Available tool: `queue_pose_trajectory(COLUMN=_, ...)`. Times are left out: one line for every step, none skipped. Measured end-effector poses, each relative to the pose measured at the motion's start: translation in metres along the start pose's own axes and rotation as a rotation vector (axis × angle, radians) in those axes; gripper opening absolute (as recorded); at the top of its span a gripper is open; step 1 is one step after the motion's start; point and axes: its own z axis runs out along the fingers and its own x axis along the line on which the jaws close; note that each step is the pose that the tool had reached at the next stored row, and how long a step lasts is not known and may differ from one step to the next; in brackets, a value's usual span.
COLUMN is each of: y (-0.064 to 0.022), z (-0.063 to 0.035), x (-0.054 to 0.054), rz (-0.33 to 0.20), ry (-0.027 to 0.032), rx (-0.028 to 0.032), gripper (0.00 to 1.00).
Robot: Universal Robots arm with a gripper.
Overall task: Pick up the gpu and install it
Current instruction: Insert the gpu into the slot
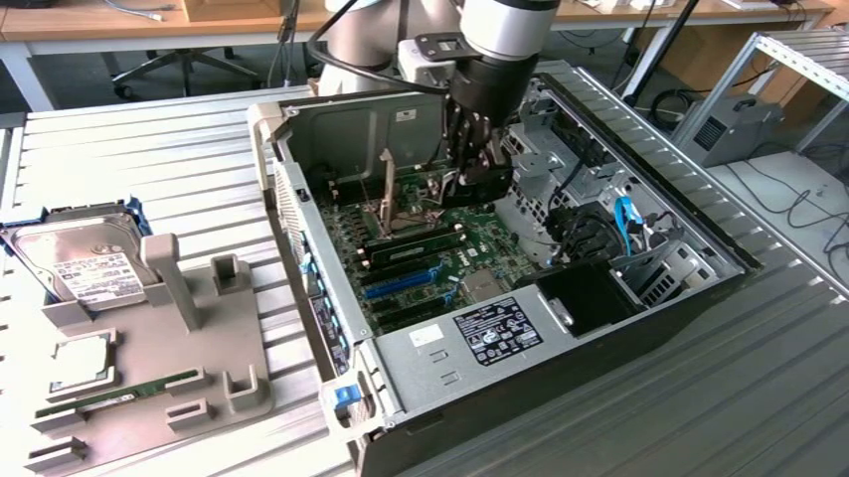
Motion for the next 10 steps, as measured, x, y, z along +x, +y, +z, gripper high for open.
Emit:
queue_pose_trajectory(y=-0.0001, z=0.0001, x=0.0004, rz=0.0, ry=-0.0002, rx=0.0, gripper=0.29)
queue_pose_trajectory(y=-0.0001, z=0.0002, x=0.001, rz=0.0, ry=-0.0005, rx=0.0, gripper=0.29)
queue_pose_trajectory(y=-0.0002, z=0.0003, x=0.0014, rz=0.0, ry=-0.0008, rx=-0.0001, gripper=0.29)
queue_pose_trajectory(y=-0.0002, z=0.0004, x=0.0019, rz=0.0, ry=-0.001, rx=-0.0001, gripper=0.29)
queue_pose_trajectory(y=-0.0003, z=0.0005, x=0.0023, rz=0.0, ry=-0.0012, rx=-0.0001, gripper=0.29)
queue_pose_trajectory(y=-0.0003, z=0.0005, x=0.0028, rz=0.0, ry=-0.0013, rx=-0.0001, gripper=0.29)
queue_pose_trajectory(y=-0.0004, z=0.0006, x=0.0032, rz=0.0, ry=-0.0016, rx=-0.0002, gripper=0.29)
queue_pose_trajectory(y=-0.0004, z=0.0007, x=0.0037, rz=0.0, ry=-0.0019, rx=-0.0002, gripper=0.29)
queue_pose_trajectory(y=-0.0005, z=0.0008, x=0.0042, rz=0.0, ry=-0.0022, rx=-0.0002, gripper=0.29)
queue_pose_trajectory(y=-0.0005, z=0.0009, x=0.0046, rz=0.0, ry=-0.0024, rx=-0.0002, gripper=0.29)
